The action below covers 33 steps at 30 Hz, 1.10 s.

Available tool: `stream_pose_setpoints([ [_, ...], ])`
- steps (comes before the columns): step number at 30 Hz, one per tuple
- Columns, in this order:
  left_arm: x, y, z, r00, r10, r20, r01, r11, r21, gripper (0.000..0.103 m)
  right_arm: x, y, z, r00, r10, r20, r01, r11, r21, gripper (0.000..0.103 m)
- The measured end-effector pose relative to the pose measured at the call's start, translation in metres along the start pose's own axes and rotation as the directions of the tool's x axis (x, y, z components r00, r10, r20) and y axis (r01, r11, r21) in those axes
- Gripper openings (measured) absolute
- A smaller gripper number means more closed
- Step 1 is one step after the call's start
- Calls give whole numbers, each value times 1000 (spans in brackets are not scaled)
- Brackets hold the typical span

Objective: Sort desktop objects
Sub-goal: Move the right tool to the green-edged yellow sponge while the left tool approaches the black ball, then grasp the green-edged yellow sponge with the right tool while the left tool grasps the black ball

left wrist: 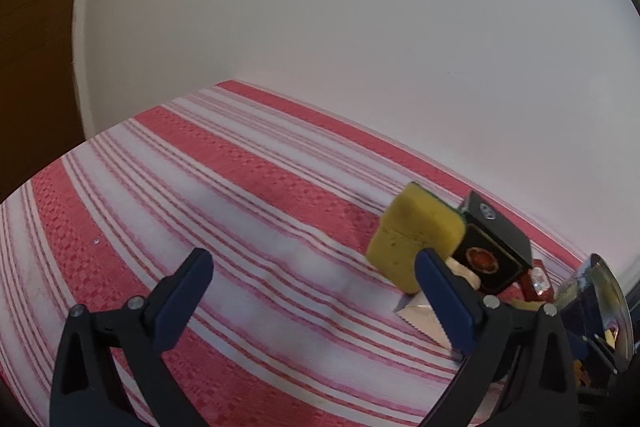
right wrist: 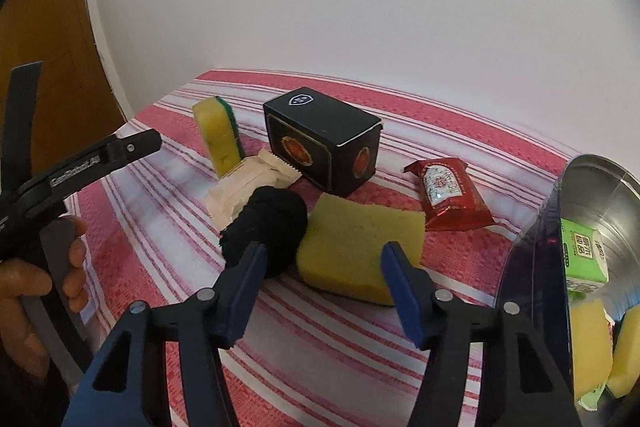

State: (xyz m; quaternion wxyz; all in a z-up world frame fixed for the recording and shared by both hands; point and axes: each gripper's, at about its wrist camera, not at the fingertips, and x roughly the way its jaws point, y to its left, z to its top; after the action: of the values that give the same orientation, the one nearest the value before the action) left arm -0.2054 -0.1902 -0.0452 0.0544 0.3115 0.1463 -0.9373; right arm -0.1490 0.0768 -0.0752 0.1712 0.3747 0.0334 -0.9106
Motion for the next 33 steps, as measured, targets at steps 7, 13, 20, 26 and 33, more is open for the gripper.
stream_pose_setpoints([
  [7,-4,-11,-2,999,-48,13,47,997,54,102,-1,-2,2,1000,21,-4,-21,999,44,63],
  [13,-4,-8,-1,999,-51,10,51,998,26,102,-9,-8,-11,997,-78,-12,79,991,106,63],
  [20,-5,-12,-3,998,-54,8,54,998,41,102,15,-7,-3,982,-178,-58,183,977,110,63],
  [26,-10,-16,-4,996,-87,13,86,994,62,102,17,-21,2,988,-144,-48,150,968,202,33],
  [33,-21,-34,-9,967,-253,11,250,958,138,102,-12,-9,-3,995,-81,61,68,981,183,32],
])
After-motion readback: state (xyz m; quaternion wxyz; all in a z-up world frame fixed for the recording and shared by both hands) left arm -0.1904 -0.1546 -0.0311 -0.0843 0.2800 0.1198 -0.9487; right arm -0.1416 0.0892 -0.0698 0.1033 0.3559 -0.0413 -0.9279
